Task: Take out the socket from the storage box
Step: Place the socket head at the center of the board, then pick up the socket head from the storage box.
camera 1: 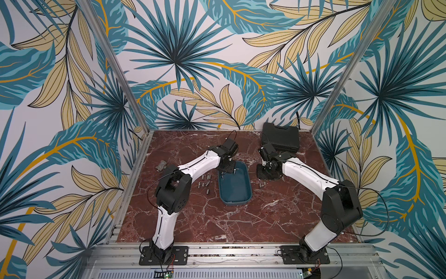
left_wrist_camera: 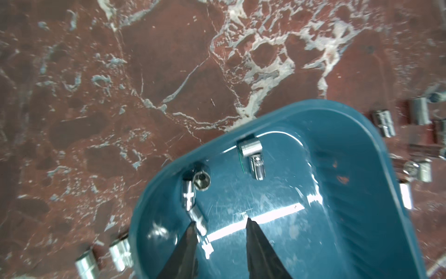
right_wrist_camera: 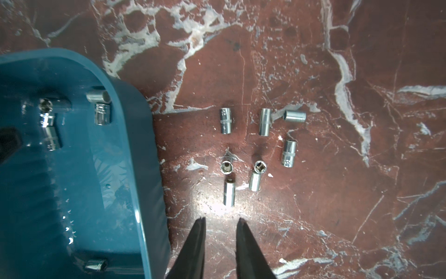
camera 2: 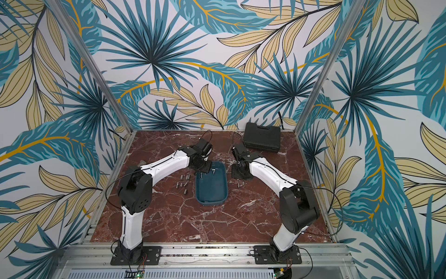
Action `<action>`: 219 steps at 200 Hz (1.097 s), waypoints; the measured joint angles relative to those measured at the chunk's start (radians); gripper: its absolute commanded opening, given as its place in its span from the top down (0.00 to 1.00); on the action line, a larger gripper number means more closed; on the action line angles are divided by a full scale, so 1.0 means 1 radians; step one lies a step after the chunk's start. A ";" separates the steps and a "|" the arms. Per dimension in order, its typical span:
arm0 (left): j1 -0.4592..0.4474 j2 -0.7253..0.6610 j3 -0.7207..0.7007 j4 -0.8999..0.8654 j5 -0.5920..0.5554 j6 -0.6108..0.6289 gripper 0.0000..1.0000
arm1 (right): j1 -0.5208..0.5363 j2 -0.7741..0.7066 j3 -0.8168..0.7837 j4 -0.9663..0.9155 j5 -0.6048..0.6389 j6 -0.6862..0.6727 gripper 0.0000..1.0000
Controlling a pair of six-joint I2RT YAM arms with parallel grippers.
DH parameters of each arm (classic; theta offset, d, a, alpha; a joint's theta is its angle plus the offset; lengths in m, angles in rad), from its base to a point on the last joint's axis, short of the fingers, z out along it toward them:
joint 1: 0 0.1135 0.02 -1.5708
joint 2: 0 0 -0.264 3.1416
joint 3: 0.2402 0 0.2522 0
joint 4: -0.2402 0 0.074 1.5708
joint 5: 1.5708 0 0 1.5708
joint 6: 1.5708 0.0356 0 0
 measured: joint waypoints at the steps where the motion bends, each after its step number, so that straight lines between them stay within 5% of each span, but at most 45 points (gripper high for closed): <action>1: 0.000 0.003 0.003 0.000 0.000 0.000 0.63 | 0.000 0.000 -0.001 0.000 0.000 0.000 0.75; 117: 0.000 0.159 0.126 -0.046 -0.100 -0.072 0.60 | 0.000 -0.004 -0.020 0.004 0.007 0.000 0.75; 219: -0.002 0.190 0.144 -0.024 -0.093 -0.064 0.84 | 0.000 -0.004 -0.032 0.011 0.008 0.003 0.75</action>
